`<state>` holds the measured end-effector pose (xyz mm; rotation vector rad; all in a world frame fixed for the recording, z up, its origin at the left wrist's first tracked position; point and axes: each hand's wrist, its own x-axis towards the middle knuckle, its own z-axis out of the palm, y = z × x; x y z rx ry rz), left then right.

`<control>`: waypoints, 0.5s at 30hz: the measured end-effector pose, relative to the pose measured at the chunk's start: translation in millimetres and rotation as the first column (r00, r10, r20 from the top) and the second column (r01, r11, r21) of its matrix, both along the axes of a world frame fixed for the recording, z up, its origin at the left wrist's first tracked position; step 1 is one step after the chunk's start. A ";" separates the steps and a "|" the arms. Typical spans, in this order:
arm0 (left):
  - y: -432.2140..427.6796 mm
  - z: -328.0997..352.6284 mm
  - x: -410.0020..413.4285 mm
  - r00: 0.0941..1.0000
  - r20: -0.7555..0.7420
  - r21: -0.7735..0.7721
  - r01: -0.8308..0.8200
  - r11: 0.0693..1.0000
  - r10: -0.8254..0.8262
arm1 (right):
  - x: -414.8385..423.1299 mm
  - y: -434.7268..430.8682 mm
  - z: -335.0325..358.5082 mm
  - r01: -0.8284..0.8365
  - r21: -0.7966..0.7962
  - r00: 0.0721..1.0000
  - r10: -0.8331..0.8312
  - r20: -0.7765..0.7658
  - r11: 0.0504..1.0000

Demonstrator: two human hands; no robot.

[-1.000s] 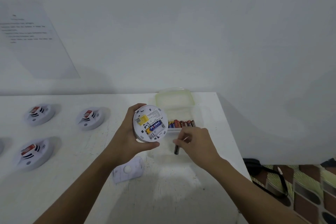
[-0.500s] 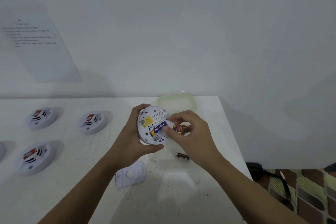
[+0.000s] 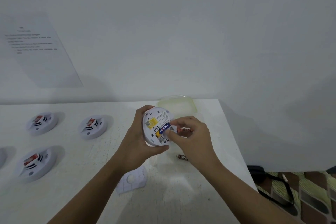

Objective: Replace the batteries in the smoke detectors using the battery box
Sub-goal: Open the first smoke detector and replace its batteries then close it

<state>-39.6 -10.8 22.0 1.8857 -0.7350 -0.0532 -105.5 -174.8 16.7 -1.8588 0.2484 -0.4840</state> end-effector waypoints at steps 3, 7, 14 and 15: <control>-0.5 -0.6 -1.8 1.000 -0.005 -0.003 0.004 1.000 -0.004 | -1.0 2.2 -1.7 0.003 -0.010 1.000 -0.003 0.003 1.000; -1.5 -2.3 -4.7 1.000 -0.026 -0.024 -0.016 1.000 0.016 | -4.6 8.1 -0.1 -0.002 -0.059 1.000 0.001 -0.007 0.998; 0.1 -0.5 -4.8 0.998 0.060 0.063 -0.020 0.998 0.016 | -2.1 7.0 2.7 -0.014 -0.218 1.000 0.016 0.008 0.976; 0.2 -1.1 -4.7 0.997 0.070 0.073 -0.018 0.997 0.012 | -2.1 6.7 3.1 -0.010 -0.253 1.000 0.012 0.006 0.968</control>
